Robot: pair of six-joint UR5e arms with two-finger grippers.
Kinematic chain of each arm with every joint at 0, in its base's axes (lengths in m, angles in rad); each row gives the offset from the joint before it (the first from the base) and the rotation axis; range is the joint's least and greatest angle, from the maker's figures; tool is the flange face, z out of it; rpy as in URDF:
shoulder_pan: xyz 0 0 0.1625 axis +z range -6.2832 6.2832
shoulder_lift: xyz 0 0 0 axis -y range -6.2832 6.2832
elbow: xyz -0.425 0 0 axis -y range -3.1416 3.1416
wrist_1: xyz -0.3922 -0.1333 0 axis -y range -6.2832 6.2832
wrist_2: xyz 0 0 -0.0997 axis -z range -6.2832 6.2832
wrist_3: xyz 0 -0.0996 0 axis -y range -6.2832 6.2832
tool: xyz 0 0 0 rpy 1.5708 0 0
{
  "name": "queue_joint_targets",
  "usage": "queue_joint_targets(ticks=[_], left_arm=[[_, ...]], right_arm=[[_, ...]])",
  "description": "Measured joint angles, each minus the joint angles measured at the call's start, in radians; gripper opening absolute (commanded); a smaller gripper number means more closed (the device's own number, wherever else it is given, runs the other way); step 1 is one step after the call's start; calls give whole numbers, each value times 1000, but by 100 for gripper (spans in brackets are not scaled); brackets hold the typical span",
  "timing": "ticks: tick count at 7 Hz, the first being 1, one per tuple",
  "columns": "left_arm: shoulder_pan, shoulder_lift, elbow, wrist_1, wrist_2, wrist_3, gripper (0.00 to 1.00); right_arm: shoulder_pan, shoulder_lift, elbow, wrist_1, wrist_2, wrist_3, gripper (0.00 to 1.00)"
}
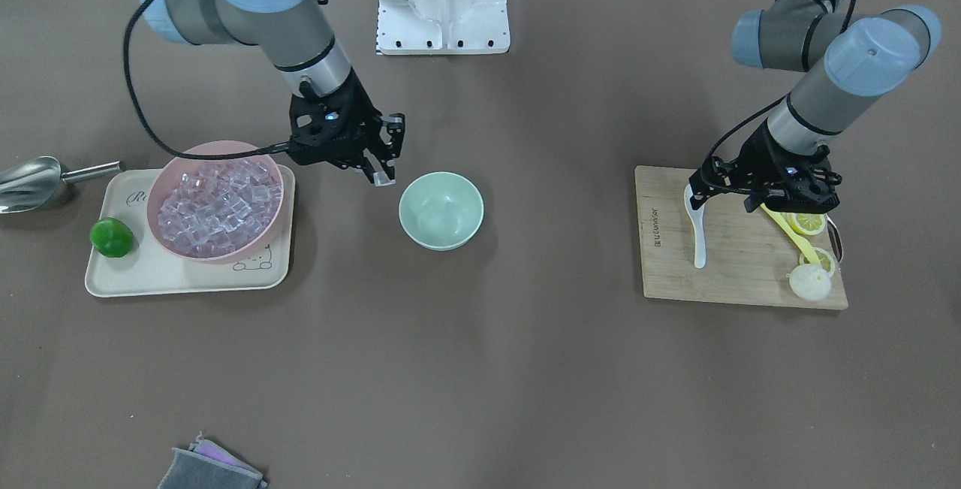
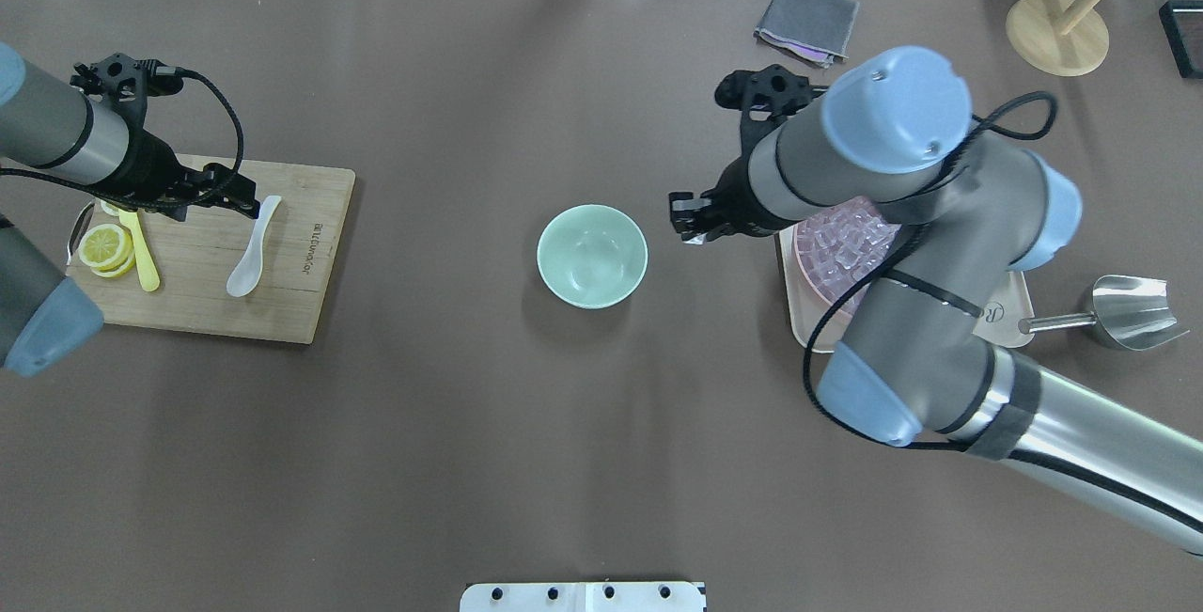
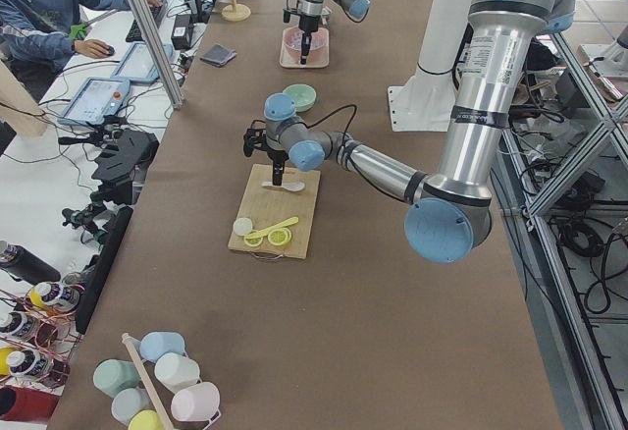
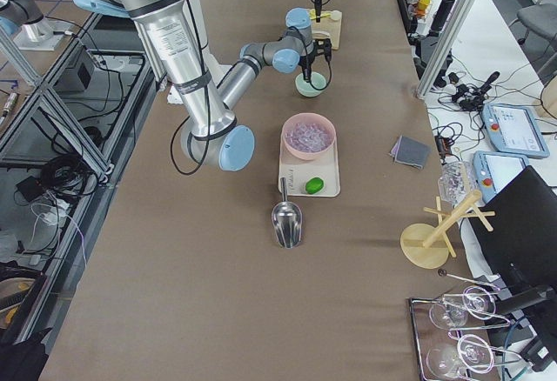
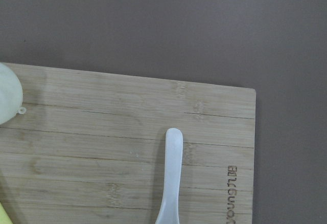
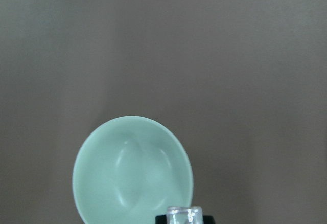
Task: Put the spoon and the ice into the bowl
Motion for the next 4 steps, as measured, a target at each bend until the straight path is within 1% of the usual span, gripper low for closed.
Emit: queue_joint_targets(ticks=[1, 2, 4], left_arm=[[11, -3, 8, -1, 1, 1, 97], [20, -8, 20, -1, 2, 3, 97], [36, -28, 49, -3, 3, 6, 97]], right_arm=[[-35, 50, -50, 0, -53, 28, 0], [-59, 73, -76, 3, -91, 43, 0], [-84, 84, -121, 58, -130, 71, 0]])
